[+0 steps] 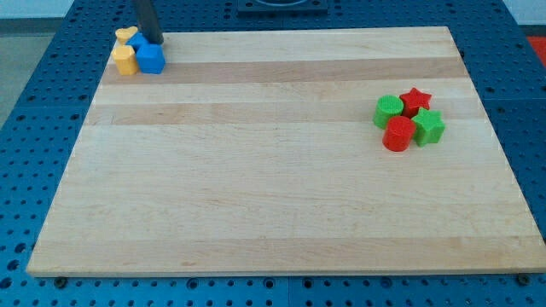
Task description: Separate the yellow and blue blocks
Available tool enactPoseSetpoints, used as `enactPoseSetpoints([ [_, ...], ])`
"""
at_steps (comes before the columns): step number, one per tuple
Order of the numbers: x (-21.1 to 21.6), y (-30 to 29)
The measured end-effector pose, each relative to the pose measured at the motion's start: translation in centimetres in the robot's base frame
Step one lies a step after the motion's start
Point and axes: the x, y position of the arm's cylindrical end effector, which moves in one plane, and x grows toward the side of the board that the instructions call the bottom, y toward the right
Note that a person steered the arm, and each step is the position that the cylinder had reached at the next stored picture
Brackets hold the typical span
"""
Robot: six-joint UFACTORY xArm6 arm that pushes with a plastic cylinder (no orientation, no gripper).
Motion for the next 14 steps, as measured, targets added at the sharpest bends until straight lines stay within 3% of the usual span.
enactPoseSetpoints([
  [1, 3.2, 0.2],
  [3, -4.0, 1.5],
  [4, -4.1, 1.6],
  [5, -4.1, -1.9],
  [6, -3.5, 0.0],
  [7, -1.5, 8.4],
  [8, 4.7, 11.3],
  [9, 13.6, 6.9],
  [10, 17.5, -6.1],
  [11, 17.4, -7.7],
  [13, 6.6, -7.7],
  [14, 6.2, -7.7],
])
